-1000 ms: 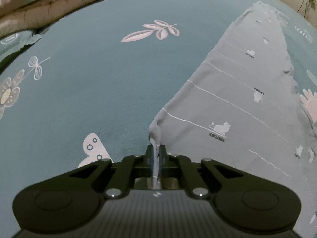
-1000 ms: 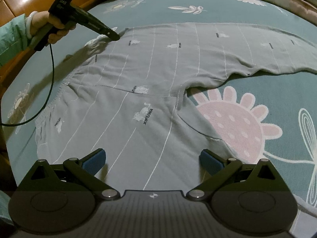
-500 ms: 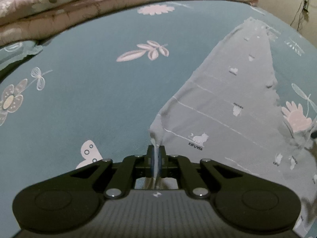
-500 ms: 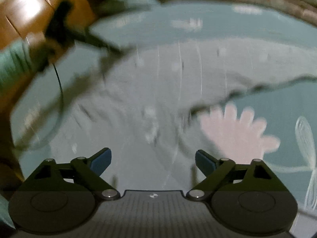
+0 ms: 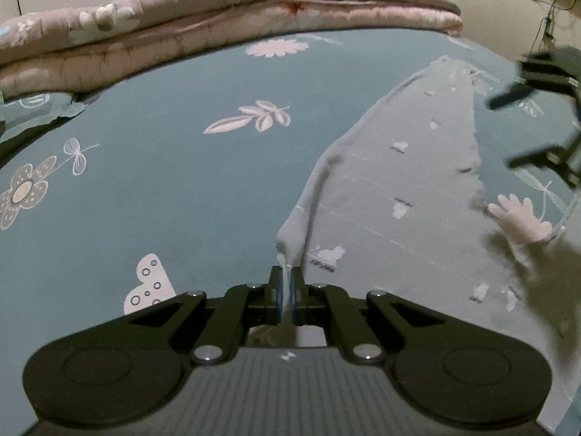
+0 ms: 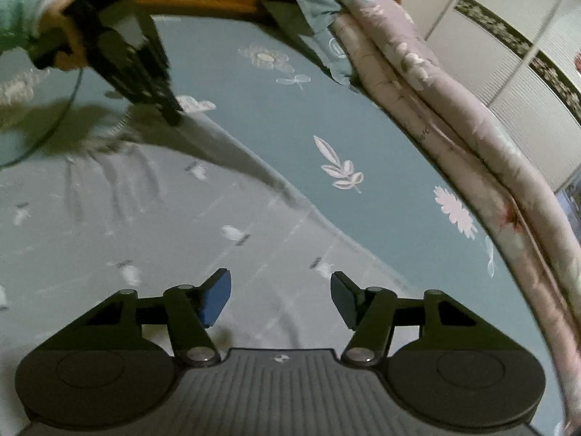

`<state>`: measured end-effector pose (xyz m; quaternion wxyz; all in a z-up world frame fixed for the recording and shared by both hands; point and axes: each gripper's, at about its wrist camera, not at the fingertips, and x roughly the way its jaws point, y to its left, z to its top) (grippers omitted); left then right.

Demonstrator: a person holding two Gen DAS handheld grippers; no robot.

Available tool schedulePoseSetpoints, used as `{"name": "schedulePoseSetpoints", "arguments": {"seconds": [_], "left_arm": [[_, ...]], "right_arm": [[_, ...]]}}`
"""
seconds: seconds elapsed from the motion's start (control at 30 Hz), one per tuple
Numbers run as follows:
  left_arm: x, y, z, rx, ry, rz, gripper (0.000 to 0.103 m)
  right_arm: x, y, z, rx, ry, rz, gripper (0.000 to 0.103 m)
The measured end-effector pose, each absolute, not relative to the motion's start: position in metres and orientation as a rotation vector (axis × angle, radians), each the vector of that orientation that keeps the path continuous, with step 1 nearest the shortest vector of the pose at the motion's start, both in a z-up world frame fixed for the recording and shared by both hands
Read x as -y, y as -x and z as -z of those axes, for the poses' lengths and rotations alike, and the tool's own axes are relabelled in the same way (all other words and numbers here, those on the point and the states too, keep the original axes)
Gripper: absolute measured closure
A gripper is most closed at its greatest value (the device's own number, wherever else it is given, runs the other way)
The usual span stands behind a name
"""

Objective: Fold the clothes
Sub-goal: 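Lift the pinched edge with the left gripper and carry it across the top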

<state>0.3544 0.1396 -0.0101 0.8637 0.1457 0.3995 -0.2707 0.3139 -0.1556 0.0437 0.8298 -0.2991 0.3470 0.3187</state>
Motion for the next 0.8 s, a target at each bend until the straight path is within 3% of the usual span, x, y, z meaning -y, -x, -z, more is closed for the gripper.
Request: {"name": "schedulePoseSetpoints", "arguments": {"seconds": [0.27,0.53,0.67,0.7,0.8], "left_arm": [[-0.118,-0.322,0.012,-0.754,-0.447,0.529,0.101],[-0.094,-0.286,0.026,-0.674,-0.687,0.503,0.101],[-0.082,-0.269,0.035,-0.616,-0.814,0.517,0.101],[-0.080,-0.266,0.038,-0.605,-0.836,0.524,0.101],[-0.078,-0.263,0.041,-0.584,-0.856,0.535,0.099]], "right_arm": [[0.132,-0.346,-0.035,-0.676,0.791,-0.819,0.043],[0.044,-0.343,-0.033,-0.486,0.981,-1.192,0.047],[0.013,-0.339,-0.024,-0.495,1.044,-1.316,0.047],[0.007,-0.338,-0.019,-0.513,1.069,-1.337,0.049],[-0.005,-0.334,-0.008,-0.587,1.120,-1.361,0.077]]}}
